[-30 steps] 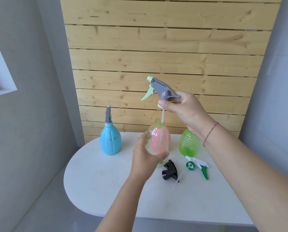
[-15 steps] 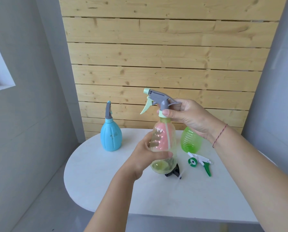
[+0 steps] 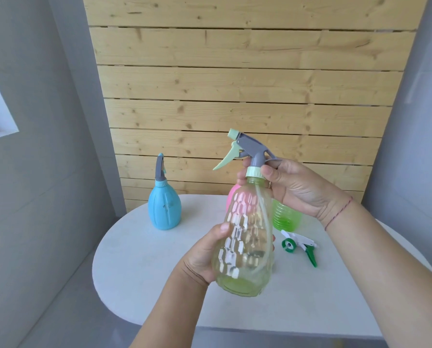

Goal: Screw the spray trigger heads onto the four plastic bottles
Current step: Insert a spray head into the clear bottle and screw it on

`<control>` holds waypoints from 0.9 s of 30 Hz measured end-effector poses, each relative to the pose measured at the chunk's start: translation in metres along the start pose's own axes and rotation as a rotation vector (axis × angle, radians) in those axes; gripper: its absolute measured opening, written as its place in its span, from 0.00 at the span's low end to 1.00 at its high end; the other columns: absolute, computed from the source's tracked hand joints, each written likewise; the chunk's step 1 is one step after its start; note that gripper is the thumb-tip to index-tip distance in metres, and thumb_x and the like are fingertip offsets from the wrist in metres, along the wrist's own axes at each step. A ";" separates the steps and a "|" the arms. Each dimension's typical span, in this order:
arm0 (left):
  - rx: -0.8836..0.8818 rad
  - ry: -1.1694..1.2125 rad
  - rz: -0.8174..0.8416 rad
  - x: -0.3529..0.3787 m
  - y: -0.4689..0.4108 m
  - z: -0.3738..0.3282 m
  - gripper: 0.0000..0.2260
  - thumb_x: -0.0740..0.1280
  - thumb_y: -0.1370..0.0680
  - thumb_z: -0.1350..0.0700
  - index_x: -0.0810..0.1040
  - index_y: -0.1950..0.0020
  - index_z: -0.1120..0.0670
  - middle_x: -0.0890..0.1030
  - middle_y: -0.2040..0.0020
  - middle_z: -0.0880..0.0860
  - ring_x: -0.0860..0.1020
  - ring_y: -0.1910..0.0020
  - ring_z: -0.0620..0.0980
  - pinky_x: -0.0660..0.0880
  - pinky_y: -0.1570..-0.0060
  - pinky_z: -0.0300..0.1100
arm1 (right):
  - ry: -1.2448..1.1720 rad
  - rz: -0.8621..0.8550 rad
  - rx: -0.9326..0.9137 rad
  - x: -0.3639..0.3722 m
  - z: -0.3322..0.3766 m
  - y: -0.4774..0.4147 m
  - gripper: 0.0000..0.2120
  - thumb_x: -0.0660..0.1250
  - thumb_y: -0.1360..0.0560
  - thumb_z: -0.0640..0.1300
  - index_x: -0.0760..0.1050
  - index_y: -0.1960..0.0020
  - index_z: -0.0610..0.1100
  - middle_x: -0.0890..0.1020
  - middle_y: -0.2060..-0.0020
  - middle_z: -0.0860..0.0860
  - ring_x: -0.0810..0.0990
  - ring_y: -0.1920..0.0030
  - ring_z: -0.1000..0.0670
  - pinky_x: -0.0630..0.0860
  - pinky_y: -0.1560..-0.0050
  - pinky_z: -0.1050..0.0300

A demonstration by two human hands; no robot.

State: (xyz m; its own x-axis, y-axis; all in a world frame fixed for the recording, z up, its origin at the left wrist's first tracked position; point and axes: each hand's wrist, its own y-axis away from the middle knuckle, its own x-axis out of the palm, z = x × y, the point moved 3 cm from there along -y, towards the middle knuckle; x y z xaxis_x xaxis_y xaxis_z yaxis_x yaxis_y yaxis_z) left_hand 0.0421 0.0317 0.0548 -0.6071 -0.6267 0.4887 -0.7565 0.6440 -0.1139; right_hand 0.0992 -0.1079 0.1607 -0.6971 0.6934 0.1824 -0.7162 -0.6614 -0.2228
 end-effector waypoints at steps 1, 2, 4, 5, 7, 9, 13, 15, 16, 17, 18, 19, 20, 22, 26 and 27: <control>0.011 -0.006 0.005 0.001 0.000 -0.001 0.23 0.76 0.35 0.42 0.84 0.44 0.54 0.87 0.50 0.52 0.84 0.49 0.49 0.80 0.46 0.44 | 0.013 -0.021 0.001 -0.003 -0.001 0.000 0.20 0.70 0.33 0.45 0.77 0.44 0.37 0.85 0.52 0.43 0.84 0.47 0.45 0.79 0.48 0.55; 0.012 -0.024 -0.014 0.000 -0.001 -0.001 0.23 0.77 0.36 0.42 0.85 0.46 0.54 0.87 0.51 0.52 0.85 0.50 0.49 0.80 0.47 0.43 | 0.037 -0.047 0.006 -0.006 -0.001 0.001 0.20 0.70 0.33 0.45 0.77 0.43 0.37 0.86 0.51 0.43 0.84 0.47 0.45 0.79 0.47 0.55; -0.002 -0.069 -0.104 -0.003 -0.002 -0.003 0.26 0.80 0.40 0.43 0.85 0.48 0.55 0.86 0.53 0.53 0.85 0.54 0.50 0.81 0.49 0.44 | 0.107 -0.115 0.013 -0.013 -0.003 0.002 0.20 0.70 0.32 0.44 0.77 0.43 0.38 0.85 0.51 0.43 0.83 0.45 0.44 0.79 0.44 0.54; -0.002 -0.112 -0.146 -0.004 -0.003 -0.005 0.27 0.80 0.41 0.43 0.84 0.47 0.55 0.86 0.54 0.54 0.84 0.55 0.51 0.81 0.50 0.44 | 0.146 -0.154 0.012 -0.016 -0.004 0.002 0.19 0.70 0.32 0.44 0.77 0.43 0.38 0.86 0.51 0.44 0.84 0.45 0.45 0.79 0.43 0.56; 0.017 -0.236 -0.252 -0.005 -0.006 -0.008 0.28 0.79 0.39 0.47 0.81 0.43 0.58 0.84 0.53 0.55 0.83 0.54 0.53 0.80 0.49 0.45 | 0.219 -0.248 -0.003 -0.020 -0.006 0.003 0.18 0.71 0.34 0.44 0.79 0.45 0.40 0.86 0.53 0.47 0.85 0.48 0.50 0.78 0.46 0.61; 0.069 -0.364 -0.400 -0.002 -0.011 -0.009 0.24 0.77 0.36 0.51 0.80 0.42 0.58 0.83 0.53 0.54 0.81 0.54 0.53 0.79 0.53 0.42 | 0.302 -0.378 -0.034 -0.024 -0.009 0.005 0.16 0.73 0.34 0.42 0.81 0.48 0.42 0.86 0.55 0.49 0.84 0.52 0.55 0.75 0.47 0.65; 0.185 -0.698 -0.812 0.008 -0.021 0.001 0.30 0.79 0.38 0.49 0.76 0.38 0.47 0.83 0.47 0.46 0.80 0.47 0.47 0.78 0.49 0.40 | 0.368 -0.655 -0.098 -0.023 -0.021 0.004 0.11 0.75 0.33 0.39 0.82 0.50 0.40 0.85 0.63 0.54 0.82 0.63 0.60 0.75 0.61 0.72; 0.239 -0.962 -1.018 0.015 -0.022 0.008 0.35 0.77 0.38 0.44 0.71 0.34 0.45 0.77 0.43 0.44 0.76 0.44 0.45 0.75 0.44 0.43 | 0.337 -0.749 -0.106 -0.017 -0.030 0.005 0.07 0.76 0.33 0.40 0.82 0.56 0.43 0.83 0.67 0.54 0.80 0.69 0.60 0.76 0.64 0.69; 0.276 -1.058 -1.077 0.019 -0.022 0.012 0.35 0.76 0.38 0.43 0.69 0.33 0.44 0.75 0.43 0.44 0.74 0.43 0.46 0.74 0.44 0.44 | 0.313 -0.781 -0.108 -0.013 -0.034 0.006 0.05 0.76 0.33 0.42 0.81 0.59 0.44 0.81 0.68 0.53 0.79 0.70 0.59 0.76 0.65 0.68; 0.306 -1.124 -1.117 0.022 -0.023 0.014 0.35 0.75 0.38 0.43 0.68 0.32 0.45 0.74 0.44 0.44 0.73 0.43 0.47 0.74 0.44 0.44 | 0.292 -0.810 -0.114 -0.010 -0.038 0.007 0.05 0.76 0.33 0.43 0.81 0.61 0.46 0.80 0.69 0.53 0.79 0.71 0.59 0.76 0.67 0.68; 0.329 -1.176 -1.142 0.024 -0.025 0.016 0.35 0.74 0.37 0.42 0.68 0.32 0.45 0.74 0.44 0.45 0.73 0.43 0.49 0.74 0.44 0.45 | 0.283 -0.839 -0.125 -0.008 -0.040 0.008 0.05 0.76 0.33 0.45 0.80 0.64 0.47 0.79 0.71 0.55 0.77 0.72 0.59 0.75 0.69 0.68; 0.346 -1.212 -1.153 0.025 -0.026 0.018 0.35 0.74 0.37 0.42 0.68 0.32 0.45 0.74 0.44 0.46 0.73 0.44 0.50 0.73 0.45 0.45 | 0.289 -0.861 -0.137 -0.008 -0.041 0.010 0.08 0.76 0.33 0.47 0.79 0.68 0.49 0.77 0.74 0.57 0.75 0.74 0.59 0.73 0.71 0.68; 0.354 -1.228 -1.146 0.024 -0.028 0.019 0.35 0.74 0.37 0.42 0.68 0.32 0.45 0.74 0.45 0.45 0.73 0.44 0.50 0.73 0.45 0.45 | 0.298 -0.872 -0.136 -0.009 -0.042 0.012 0.12 0.75 0.32 0.50 0.76 0.71 0.50 0.75 0.77 0.58 0.73 0.75 0.59 0.71 0.71 0.67; 0.353 -1.186 -1.096 0.023 -0.030 0.022 0.35 0.74 0.37 0.41 0.67 0.33 0.44 0.72 0.45 0.42 0.72 0.43 0.48 0.73 0.44 0.44 | 0.303 -0.828 -0.096 -0.010 -0.042 0.017 0.14 0.71 0.30 0.54 0.77 0.67 0.46 0.78 0.75 0.52 0.74 0.70 0.59 0.73 0.64 0.62; 0.353 -1.036 -1.012 0.018 -0.032 0.023 0.35 0.76 0.38 0.42 0.66 0.34 0.41 0.70 0.47 0.39 0.72 0.41 0.46 0.73 0.42 0.44 | 0.198 -0.604 -0.016 -0.010 -0.040 0.029 0.20 0.67 0.29 0.54 0.80 0.47 0.40 0.84 0.48 0.39 0.81 0.50 0.47 0.71 0.35 0.41; 0.364 -1.053 -1.014 0.018 -0.033 0.023 0.35 0.76 0.37 0.43 0.66 0.34 0.42 0.70 0.46 0.40 0.71 0.41 0.46 0.73 0.42 0.44 | 0.185 -0.585 -0.022 -0.011 -0.039 0.031 0.20 0.68 0.30 0.54 0.81 0.47 0.40 0.83 0.46 0.39 0.81 0.49 0.46 0.71 0.34 0.41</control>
State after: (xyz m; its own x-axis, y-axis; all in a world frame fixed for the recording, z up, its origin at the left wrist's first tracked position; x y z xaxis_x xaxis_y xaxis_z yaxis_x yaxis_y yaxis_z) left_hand 0.0507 -0.0106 0.0477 0.4226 -0.8481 -0.3194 -0.8722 -0.2848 -0.3977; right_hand 0.0858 -0.1250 0.1145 -0.1698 0.9791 0.1117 -0.9761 -0.1514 -0.1560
